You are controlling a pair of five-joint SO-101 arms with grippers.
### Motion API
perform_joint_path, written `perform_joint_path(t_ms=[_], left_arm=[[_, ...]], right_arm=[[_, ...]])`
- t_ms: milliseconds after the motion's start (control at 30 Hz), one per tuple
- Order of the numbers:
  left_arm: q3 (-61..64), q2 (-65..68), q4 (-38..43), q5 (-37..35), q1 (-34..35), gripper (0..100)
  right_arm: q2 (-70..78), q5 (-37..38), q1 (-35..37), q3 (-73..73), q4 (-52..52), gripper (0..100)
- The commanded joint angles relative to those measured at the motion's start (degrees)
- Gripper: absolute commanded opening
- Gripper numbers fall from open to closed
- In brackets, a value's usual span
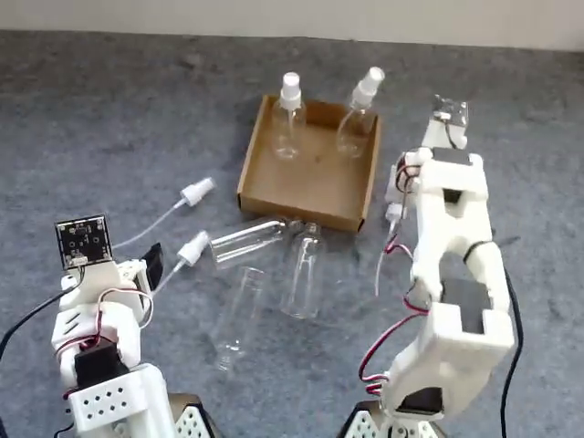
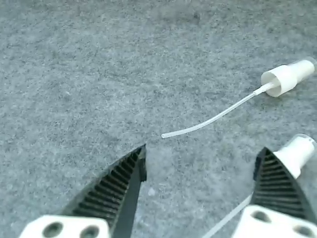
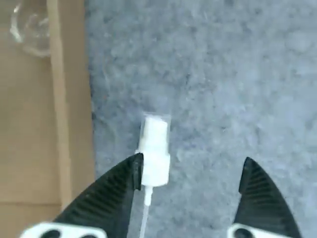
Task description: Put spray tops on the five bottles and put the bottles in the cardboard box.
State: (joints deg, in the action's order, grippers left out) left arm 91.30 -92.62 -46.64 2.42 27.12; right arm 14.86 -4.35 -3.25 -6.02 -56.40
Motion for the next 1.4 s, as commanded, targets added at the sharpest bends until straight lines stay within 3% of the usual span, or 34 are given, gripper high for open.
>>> perform_joint_path(t_ms=[0,167,367,500,667,767,867,1133,1367], left_arm=[[-0.13,-0.31,1.41,0.35,-0.92,28],[-0.13,-0.31,1.41,0.35,-0.92,28],[-0.13,-0.31,1.41,0.35,-0.92,28],[-0.13,-0.31,1.41,0.35,-0.92,28],[-0.13,-0.31,1.41,0.35,-0.92,28],[-0.13,-0.31,1.41,0.35,-0.92,28],[-0.13,-0.31,1.41,0.35,-0.92,28],[-0.13,-0.31,1.41,0.35,-0.92,28],[-0.13,-0.31,1.41,0.35,-0.92,28]], right_arm=[[1.8,-0.62,1.27,4.26,1.01,26.2],[5.93,-0.18,0.57,4.35,1.01,22.4],[5.05,0.0,-4.18,5.32,-4.09,0.0],[-1.27,1.23,-3.21,9.54,-13.49,0.3],[-13.93,1.49,7.96,14.99,-24.22,0.3],[-20.26,1.41,19.47,17.27,-28.09,0.3],[-21.49,-4.4,30.9,20.18,-27.12,0.3],[-2.59,-17.14,46.73,33.89,-16.84,0.3],[16.22,-18.2,51.3,49.19,-14.11,0.9]])
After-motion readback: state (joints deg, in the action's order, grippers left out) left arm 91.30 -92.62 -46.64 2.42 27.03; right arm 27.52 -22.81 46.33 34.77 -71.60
